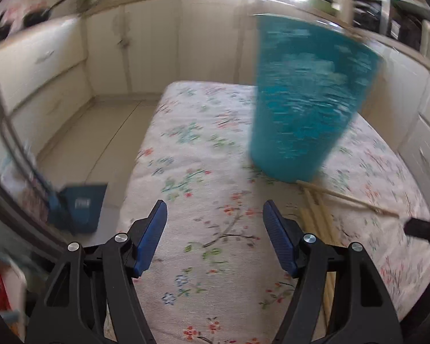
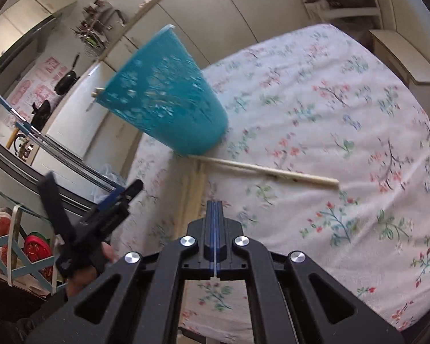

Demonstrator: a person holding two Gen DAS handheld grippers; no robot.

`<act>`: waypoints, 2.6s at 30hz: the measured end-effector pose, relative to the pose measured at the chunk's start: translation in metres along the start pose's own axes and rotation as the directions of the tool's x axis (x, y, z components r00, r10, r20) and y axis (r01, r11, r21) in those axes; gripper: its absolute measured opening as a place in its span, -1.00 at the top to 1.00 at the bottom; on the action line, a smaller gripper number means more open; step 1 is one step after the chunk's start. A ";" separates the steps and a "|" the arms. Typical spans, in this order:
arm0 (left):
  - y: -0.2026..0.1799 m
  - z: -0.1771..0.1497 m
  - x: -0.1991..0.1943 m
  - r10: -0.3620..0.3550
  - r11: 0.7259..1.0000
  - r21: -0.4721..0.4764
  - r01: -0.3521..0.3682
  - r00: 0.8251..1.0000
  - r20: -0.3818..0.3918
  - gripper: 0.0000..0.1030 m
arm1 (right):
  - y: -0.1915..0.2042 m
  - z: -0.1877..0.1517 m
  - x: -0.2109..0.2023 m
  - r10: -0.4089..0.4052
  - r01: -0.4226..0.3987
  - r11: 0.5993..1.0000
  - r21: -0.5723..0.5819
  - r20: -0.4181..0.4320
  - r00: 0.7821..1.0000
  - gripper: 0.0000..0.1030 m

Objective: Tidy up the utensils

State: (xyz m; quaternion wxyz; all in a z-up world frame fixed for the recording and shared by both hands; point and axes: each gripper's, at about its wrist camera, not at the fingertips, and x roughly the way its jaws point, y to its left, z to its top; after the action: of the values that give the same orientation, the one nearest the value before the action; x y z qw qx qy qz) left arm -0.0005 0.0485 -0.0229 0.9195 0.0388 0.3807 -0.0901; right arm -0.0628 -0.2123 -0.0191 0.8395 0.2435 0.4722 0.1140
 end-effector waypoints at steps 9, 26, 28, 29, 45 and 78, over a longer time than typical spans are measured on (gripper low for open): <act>-0.152 -0.003 -0.019 -0.202 0.599 0.797 0.077 0.978 0.058 -0.29 | -0.045 0.000 -0.046 -0.130 0.117 0.989 0.092 0.155 0.979 -0.08; -0.247 0.028 0.061 -0.277 0.414 0.804 0.426 0.901 -0.335 0.84 | -0.143 0.004 -0.089 -0.168 0.014 0.909 0.416 0.335 0.927 -0.10; -0.247 0.035 0.069 -0.244 0.441 0.802 0.404 0.913 -0.326 0.91 | -0.143 0.004 -0.088 -0.164 0.010 0.910 0.415 0.335 0.928 -0.10; -0.246 0.040 0.071 -0.233 0.463 0.793 0.397 0.917 -0.323 0.93 | -0.144 0.003 -0.089 -0.162 0.009 0.910 0.415 0.336 0.928 -0.10; -0.236 0.077 0.073 -0.185 0.650 0.664 0.370 0.924 -0.334 0.70 | -0.121 0.001 -0.084 -0.168 0.056 0.942 0.332 0.320 0.932 -0.12; -0.030 0.258 -0.075 -0.301 0.949 0.037 0.313 0.866 0.399 0.91 | -0.115 -0.001 -0.074 -0.189 0.091 0.945 0.315 0.298 0.936 -0.12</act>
State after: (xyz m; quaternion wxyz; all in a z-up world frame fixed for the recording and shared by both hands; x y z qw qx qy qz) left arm 0.1209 -0.0073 0.2123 0.9520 -0.0548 0.1874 -0.2357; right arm -0.1066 -0.3417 -0.0248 0.8654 0.3474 0.3560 -0.0603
